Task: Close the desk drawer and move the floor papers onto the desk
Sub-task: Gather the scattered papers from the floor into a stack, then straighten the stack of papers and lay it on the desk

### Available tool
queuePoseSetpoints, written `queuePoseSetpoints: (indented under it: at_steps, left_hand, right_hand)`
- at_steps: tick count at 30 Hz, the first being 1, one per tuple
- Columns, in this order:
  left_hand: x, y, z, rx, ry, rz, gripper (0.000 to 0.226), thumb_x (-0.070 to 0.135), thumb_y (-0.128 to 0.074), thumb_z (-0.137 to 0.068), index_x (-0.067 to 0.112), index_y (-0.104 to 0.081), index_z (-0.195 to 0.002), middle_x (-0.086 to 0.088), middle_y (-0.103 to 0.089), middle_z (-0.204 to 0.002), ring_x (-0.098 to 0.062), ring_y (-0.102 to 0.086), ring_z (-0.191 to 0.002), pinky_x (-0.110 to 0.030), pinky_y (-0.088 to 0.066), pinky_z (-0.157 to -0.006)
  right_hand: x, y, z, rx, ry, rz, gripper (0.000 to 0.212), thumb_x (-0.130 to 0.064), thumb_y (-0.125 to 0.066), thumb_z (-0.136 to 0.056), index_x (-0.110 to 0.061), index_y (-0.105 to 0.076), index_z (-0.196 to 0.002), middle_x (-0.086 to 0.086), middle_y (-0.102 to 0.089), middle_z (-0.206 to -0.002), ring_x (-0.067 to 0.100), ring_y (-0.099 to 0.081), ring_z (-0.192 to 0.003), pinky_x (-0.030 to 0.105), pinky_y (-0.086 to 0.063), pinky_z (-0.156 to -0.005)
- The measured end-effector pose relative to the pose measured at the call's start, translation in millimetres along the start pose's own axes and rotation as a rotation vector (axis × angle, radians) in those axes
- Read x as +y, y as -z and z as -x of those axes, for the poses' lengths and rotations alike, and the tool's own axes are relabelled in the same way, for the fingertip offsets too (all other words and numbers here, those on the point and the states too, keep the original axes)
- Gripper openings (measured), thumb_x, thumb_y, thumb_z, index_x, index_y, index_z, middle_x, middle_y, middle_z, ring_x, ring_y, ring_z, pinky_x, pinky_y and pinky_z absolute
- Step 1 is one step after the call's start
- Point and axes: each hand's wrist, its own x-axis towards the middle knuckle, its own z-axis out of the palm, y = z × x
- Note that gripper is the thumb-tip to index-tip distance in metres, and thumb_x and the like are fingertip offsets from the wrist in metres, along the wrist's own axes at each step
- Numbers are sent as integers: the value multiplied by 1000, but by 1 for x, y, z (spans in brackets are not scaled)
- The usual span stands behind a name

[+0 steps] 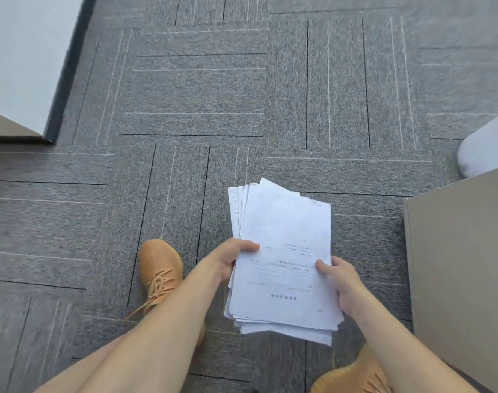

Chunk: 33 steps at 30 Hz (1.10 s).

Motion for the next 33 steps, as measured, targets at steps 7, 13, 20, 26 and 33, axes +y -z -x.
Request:
queuePoseSetpoints:
  at_steps: [7,13,20,26,33]
  left_hand:
    - [58,-45,129,-76,-191,-51,27,16,-55,-94,-2,-67,-111,-21,-76,-93,-33,-74,-79,-47,-54,-85]
    - [109,-110,296,-225,-497,-134,40,33,-66,-85,7,-72,-115,-19,-69,-122,-37,-63,-114,-52,-44,-105]
    - [103,-198,485,-272,-860,-313,55,24,-74,-76,6,-62,-127,-19,-68,-122,-36,-67,-106,-48,-52,-96]
    - [45,-266,607,-389,-1140,-412,46,15,-75,-80,6,-63,-124,-19,-74,-111,-37,-71,-100,-47,-58,-85]
    - [-54,-343,692,-673,-1306,-546,38,10,-74,-82,5,-67,-120,-18,-72,-116,-39,-68,-106,-54,-54,-91]
  right_hand:
    - [-89,25,117,-5,254,-41,18,-12,-68,-88,-6,-64,-105,15,-73,-108,38,-71,-97,60,-55,-89]
    - [-177,76,281,63,604,-59,17,-1,-65,-88,-5,-62,-104,18,-71,-110,38,-69,-100,58,-54,-92]
    - [-199,152,502,217,1019,-111,23,7,-61,-87,-3,-71,-106,15,-76,-94,29,-71,-85,45,-56,-86]
    - [-143,213,656,359,1209,-207,27,-2,-65,-76,-11,-73,-101,11,-79,-90,36,-74,-85,52,-59,-84]
    - [-36,277,781,652,1258,-308,27,3,-61,-79,-21,-72,-85,7,-76,-91,28,-71,-82,39,-58,-71]
